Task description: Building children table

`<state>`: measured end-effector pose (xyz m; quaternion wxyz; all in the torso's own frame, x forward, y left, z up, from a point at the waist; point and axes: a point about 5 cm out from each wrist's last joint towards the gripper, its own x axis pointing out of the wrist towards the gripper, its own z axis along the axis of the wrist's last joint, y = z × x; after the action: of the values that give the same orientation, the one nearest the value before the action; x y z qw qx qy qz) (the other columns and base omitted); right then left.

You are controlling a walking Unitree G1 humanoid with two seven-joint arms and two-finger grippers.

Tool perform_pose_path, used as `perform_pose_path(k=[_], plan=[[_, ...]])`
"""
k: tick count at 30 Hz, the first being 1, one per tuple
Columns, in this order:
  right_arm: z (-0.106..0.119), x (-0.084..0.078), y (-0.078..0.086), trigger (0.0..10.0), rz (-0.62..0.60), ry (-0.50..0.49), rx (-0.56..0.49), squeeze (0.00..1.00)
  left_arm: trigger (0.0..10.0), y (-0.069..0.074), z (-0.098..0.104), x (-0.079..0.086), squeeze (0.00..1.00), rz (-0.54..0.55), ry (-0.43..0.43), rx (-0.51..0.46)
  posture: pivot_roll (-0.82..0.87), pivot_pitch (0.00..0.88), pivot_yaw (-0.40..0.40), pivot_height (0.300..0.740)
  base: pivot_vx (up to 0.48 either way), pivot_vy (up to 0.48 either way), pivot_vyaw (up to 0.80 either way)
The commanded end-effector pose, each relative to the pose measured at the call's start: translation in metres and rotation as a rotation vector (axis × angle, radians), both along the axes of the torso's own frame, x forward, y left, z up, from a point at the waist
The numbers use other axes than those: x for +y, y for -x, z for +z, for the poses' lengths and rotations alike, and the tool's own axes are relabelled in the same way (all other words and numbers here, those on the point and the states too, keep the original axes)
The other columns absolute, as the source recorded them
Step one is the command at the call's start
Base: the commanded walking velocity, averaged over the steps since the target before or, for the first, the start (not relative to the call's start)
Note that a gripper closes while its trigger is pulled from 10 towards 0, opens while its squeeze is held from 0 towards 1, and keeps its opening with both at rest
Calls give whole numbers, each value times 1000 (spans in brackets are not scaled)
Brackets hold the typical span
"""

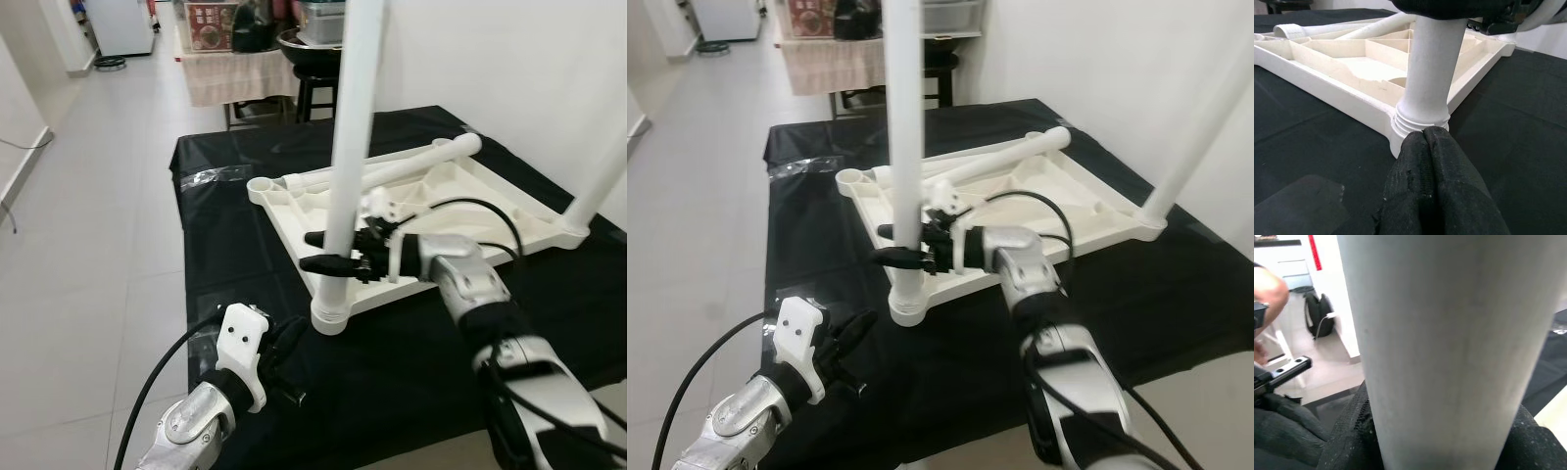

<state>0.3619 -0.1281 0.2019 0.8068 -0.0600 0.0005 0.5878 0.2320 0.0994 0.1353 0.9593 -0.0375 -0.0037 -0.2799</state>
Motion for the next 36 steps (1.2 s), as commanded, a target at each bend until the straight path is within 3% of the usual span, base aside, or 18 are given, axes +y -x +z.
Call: perform_pose_path(k=[1, 3, 4, 5, 6, 7, 8, 10, 17, 18, 20, 21, 23, 27, 30, 32, 33, 36], plan=[[-7, -7, 2, 0, -65, -8, 24, 0, 10000, 2, -2, 0, 0, 5, -5, 6, 8, 58, -49, 740, 0, 0, 0], [-39, 2, 9, 0, -283, 49, 126, 0, 10000, 3, -3, 1, 0, 6, -5, 7, 9, 55, -59, 740, 0, 0, 0], [-39, 2, 9, 0, -283, 49, 126, 0, 10000, 3, -3, 1, 0, 6, -5, 7, 9, 55, -59, 740, 0, 0, 0], [-55, 9, 14, 0, -400, 96, 162, 0, 10000, 3, -3, 1, 0, 6, -6, 8, 9, 55, -59, 740, 0, 0, 0], [-71, 30, 30, 0, -505, 74, 201, 0, 10000, 3, -3, 1, 0, 3, -6, 9, 10, 58, -50, 740, 0, 0, 0], [-71, 30, 30, 0, -505, 74, 201, 0, 10000, 3, -3, 1, 0, 3, -6, 9, 10, 58, -50, 740, 0, 0, 0], [-74, 52, 47, 0, -636, 16, 203, 0, 10000, 2, -3, 1, 0, -2, -7, 12, 4, 47, -45, 740, 0, 0, 0], [-69, 54, 47, 0, -667, -20, 197, 0, 10000, 1, -3, 1, 0, -2, -7, 13, 5, 46, -42, 740, 0, 0, 0], [-72, 50, 43, 0, -655, 6, 220, 0, 10000, 0, -4, 0, 0, -10, -12, 14, 7, 41, -52, 740, 0, 0, 0], [-68, 51, 46, 10000, -658, 8, 212, 0, 10000, -1, -4, 0, 0, -5, -12, 12, 7, 40, -51, 740, 0, 0, 0], [-66, 52, 46, 10000, -652, 7, 201, 0, 10000, -1, -4, 0, 0, -2, -12, 11, 7, 40, -51, 740, 0, 0, 0], [-59, 54, 46, 10000, -622, -25, 182, 1000, 10000, -1, -4, 0, 0, -1, -12, 11, 9, 40, -51, 740, 0, 0, 0], [-46, 57, 48, 10000, -552, -85, 154, 1000, 10000, -2, -3, 0, 0, -1, -12, 11, 8, 39, -48, 740, 0, 0, 0], [-37, 57, 44, 10000, -465, -97, 119, 1000, 10000, -2, -3, 0, 0, -5, -12, 12, 9, 40, -44, 740, 0, 0, 0], [-18, 50, 43, 10000, -197, -93, 19, 1000, 10000, -2, -3, -1, 0, -12, -14, 15, 16, 38, -41, 740, 0, 0, 0], [-15, 47, 43, 10000, -147, -86, -4, 1000, 10000, -2, -3, -1, 0, -12, -14, 15, 16, 38, -41, 740, 0, 0, 0], [-13, 37, 35, 10000, -63, -31, -11, 0, 10000, -2, -3, -1, 0, -13, -15, 15, 33, 43, -43, 740, 0, 0, 0], [-9, 21, 23, 10000, 22, 45, -13, 0, 10000, -1, -3, 0, 0, -13, -16, 15, 41, 44, -47, 740, 0, 0, 0]])
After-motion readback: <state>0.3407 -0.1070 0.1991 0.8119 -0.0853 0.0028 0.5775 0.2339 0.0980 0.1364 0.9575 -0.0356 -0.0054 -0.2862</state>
